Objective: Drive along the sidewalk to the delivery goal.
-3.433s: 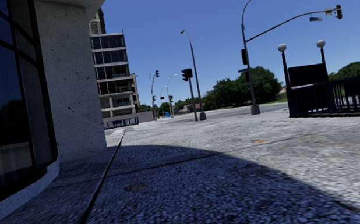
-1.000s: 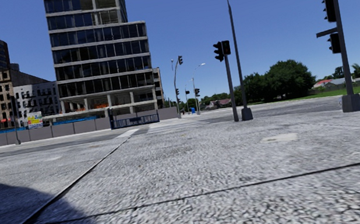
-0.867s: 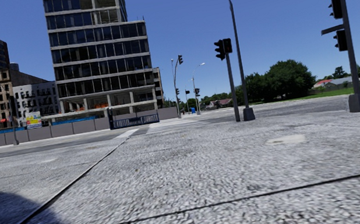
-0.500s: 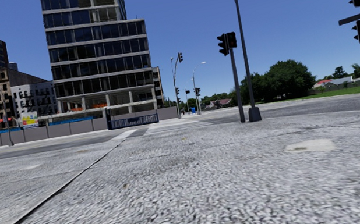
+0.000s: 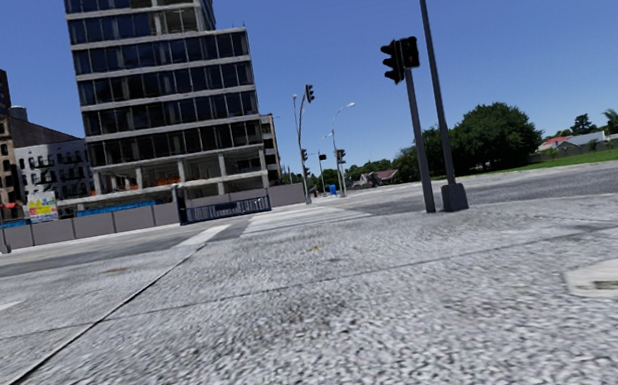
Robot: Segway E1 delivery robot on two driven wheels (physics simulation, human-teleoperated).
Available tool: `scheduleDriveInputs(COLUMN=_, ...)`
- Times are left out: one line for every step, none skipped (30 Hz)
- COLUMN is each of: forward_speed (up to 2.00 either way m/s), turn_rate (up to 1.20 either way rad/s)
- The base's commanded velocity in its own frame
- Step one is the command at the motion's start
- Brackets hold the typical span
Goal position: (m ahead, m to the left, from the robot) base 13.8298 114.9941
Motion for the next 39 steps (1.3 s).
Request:
scheduleDriveInputs(forward_speed=2.0, turn_rate=0.0)
scheduleDriveInputs(forward_speed=2.0, turn_rate=0.0)
scheduleDriveInputs(forward_speed=2.0, turn_rate=0.0)
scheduleDriveInputs(forward_speed=2.0, turn_rate=0.0)
scheduleDriveInputs(forward_speed=2.0, turn_rate=0.0)
scheduleDriveInputs(forward_speed=2.0, turn_rate=0.0)
scheduleDriveInputs(forward_speed=2.0, turn_rate=0.0)
scheduleDriveInputs(forward_speed=2.0, turn_rate=0.0)
scheduleDriveInputs(forward_speed=2.0, turn_rate=0.0)
scheduleDriveInputs(forward_speed=2.0, turn_rate=0.0)
scheduleDriveInputs(forward_speed=2.0, turn_rate=0.0)
scheduleDriveInputs(forward_speed=2.0, turn_rate=0.0)
scheduleDriveInputs(forward_speed=2.0, turn_rate=0.0)
scheduleDriveInputs(forward_speed=2.0, turn_rate=0.0)
scheduleDriveInputs(forward_speed=2.0, turn_rate=0.0)
scheduleDriveInputs(forward_speed=2.0, turn_rate=0.0)
scheduleDriveInputs(forward_speed=2.0, turn_rate=0.0)
scheduleDriveInputs(forward_speed=2.0, turn_rate=0.0)
scheduleDriveInputs(forward_speed=2.0, turn_rate=0.0)
scheduleDriveInputs(forward_speed=2.0, turn_rate=0.0)
scheduleDriveInputs(forward_speed=2.0, turn_rate=0.0)
scheduleDriveInputs(forward_speed=2.0, turn_rate=0.0)
scheduleDriveInputs(forward_speed=2.0, turn_rate=0.0)
scheduleDriveInputs(forward_speed=2.0, turn_rate=0.0)
scheduleDriveInputs(forward_speed=2.0, turn_rate=0.0)
scheduleDriveInputs(forward_speed=2.0, turn_rate=0.0)
scheduleDriveInputs(forward_speed=2.0, turn_rate=0.0)
scheduleDriveInputs(forward_speed=2.0, turn_rate=0.0)
scheduleDriveInputs(forward_speed=2.0, turn_rate=0.0)
scheduleDriveInputs(forward_speed=2.0, turn_rate=0.0)
scheduleDriveInputs(forward_speed=2.0, turn_rate=0.0)
scheduleDriveInputs(forward_speed=2.0, turn_rate=0.0)
scheduleDriveInputs(forward_speed=2.0, turn_rate=0.0)
scheduleDriveInputs(forward_speed=2.0, turn_rate=0.0)
scheduleDriveInputs(forward_speed=2.0, turn_rate=0.0)
scheduleDriveInputs(forward_speed=2.0, turn_rate=0.0)
scheduleDriveInputs(forward_speed=2.0, turn_rate=0.0)
scheduleDriveInputs(forward_speed=2.0, turn_rate=0.0)
scheduleDriveInputs(forward_speed=2.0, turn_rate=0.0)
